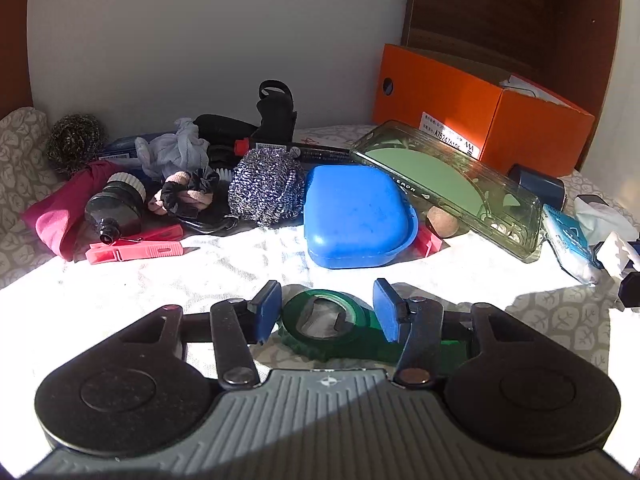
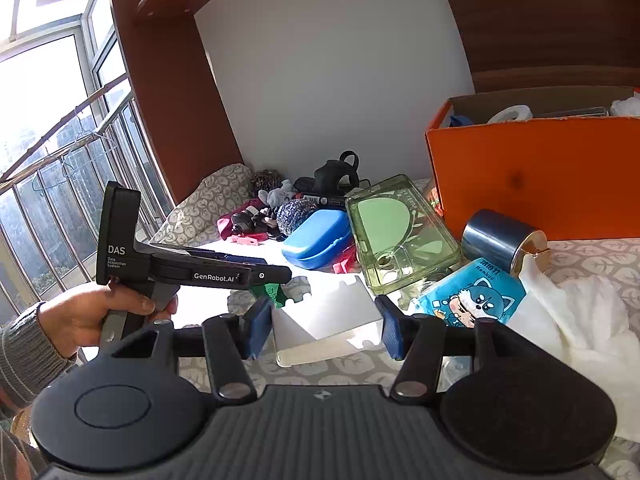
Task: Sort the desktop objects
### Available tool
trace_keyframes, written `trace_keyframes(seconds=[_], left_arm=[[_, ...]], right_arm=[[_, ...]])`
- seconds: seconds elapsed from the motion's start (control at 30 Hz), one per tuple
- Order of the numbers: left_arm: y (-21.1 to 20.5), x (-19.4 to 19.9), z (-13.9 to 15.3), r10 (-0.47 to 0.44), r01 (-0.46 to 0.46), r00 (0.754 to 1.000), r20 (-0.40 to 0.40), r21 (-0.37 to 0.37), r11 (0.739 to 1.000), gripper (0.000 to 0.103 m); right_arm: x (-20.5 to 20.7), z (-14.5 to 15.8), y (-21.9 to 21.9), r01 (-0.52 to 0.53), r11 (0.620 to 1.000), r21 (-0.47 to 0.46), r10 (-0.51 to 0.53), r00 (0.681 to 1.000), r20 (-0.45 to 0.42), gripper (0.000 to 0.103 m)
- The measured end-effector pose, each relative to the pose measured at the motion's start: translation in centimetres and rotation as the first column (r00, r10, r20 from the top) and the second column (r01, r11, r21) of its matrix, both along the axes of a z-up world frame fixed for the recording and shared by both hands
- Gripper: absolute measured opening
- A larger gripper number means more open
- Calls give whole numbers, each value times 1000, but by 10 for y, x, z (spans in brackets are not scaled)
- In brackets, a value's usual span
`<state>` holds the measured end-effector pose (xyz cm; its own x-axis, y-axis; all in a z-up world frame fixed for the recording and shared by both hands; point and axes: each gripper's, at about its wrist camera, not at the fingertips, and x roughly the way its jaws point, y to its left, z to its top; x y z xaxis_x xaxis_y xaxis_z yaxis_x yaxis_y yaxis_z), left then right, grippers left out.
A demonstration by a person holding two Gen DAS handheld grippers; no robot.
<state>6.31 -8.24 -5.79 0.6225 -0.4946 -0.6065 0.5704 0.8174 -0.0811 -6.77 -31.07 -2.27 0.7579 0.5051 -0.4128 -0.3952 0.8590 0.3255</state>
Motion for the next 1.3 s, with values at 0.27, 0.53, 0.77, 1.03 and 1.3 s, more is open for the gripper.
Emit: trace_keyframes(seconds=[0.27,0.53,0.77,1.03,1.3], left_arm=[[-17,-18,1,-205,204,978,35,14,979,42],[-37,-28,4,-122,110,989,83,140,984,36],[-25,-34,6,-20,17,999,45,84,996,38],[-13,-44,11,-9,9,1000,-11,28,1000,55],[-17,-51,4,-41,42,999,-16,38,998,82]], right_arm=[[2,2,7,-8,1000,-10,8,1000,4,54],[0,2,8,5,1000,-19,-5,1000,10,54],[1,-4,10,2,999,-45,-2,1000,2,54],[-2,-8,11,2,1000,-23,-2,1000,5,54],[-6,-7,12,5,1000,-19,-5,1000,5,54]])
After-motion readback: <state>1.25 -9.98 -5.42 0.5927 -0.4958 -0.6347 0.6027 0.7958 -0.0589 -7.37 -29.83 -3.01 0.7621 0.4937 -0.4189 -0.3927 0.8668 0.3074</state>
